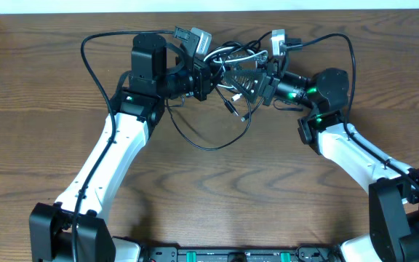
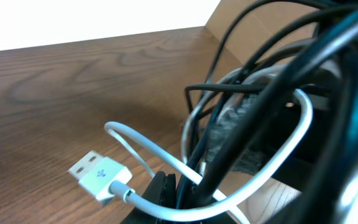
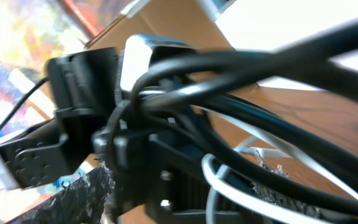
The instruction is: Untangle cables
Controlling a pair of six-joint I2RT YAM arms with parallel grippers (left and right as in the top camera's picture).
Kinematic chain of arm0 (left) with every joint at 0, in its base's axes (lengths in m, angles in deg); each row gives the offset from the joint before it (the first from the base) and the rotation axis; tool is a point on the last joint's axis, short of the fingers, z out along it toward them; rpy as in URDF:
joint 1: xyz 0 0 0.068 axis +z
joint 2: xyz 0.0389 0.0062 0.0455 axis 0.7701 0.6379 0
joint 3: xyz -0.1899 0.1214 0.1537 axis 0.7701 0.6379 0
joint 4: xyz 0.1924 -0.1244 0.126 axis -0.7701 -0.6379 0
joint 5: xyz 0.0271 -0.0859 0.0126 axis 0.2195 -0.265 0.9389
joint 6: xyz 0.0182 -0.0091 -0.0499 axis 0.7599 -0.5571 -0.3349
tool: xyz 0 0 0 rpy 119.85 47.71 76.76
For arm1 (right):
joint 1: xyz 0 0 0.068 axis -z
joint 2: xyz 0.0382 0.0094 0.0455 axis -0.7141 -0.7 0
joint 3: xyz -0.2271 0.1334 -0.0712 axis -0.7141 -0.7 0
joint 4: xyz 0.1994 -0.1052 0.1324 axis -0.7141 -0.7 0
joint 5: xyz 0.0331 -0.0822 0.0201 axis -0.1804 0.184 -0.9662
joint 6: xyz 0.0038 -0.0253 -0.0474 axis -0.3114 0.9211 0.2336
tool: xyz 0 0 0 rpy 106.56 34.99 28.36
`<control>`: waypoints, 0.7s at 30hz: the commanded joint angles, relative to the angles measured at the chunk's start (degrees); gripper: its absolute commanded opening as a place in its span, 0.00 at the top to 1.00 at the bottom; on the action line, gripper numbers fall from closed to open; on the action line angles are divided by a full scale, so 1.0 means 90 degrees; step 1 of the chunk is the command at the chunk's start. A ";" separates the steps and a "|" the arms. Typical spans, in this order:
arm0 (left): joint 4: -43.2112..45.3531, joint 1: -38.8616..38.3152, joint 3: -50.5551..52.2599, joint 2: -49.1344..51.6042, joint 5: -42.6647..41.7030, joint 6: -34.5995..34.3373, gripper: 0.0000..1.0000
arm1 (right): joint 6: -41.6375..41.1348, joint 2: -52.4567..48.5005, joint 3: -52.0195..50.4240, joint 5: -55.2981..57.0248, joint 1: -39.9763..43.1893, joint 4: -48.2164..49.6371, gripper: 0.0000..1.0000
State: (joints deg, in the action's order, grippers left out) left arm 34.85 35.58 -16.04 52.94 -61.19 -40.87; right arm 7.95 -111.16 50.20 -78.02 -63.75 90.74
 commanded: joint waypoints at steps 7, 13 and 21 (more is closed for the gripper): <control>0.0024 -0.0022 -0.0066 -0.0172 -0.0461 -0.0036 0.92 | 0.0107 0.0075 0.0039 0.1511 0.0046 -0.0867 0.19; 0.0024 -0.0034 -0.0066 -0.0172 -0.0459 -0.0036 0.93 | 0.0100 0.0075 0.0039 0.1647 0.0044 -0.0801 0.20; 0.0024 -0.0384 -0.0066 -0.0172 -0.0435 0.0304 0.92 | -0.0187 0.0075 0.0039 0.1999 -0.0066 -0.0843 0.37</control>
State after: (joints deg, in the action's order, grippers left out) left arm 34.50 33.70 -16.04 52.94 -62.30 -40.63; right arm 6.93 -110.98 50.24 -63.20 -63.81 83.24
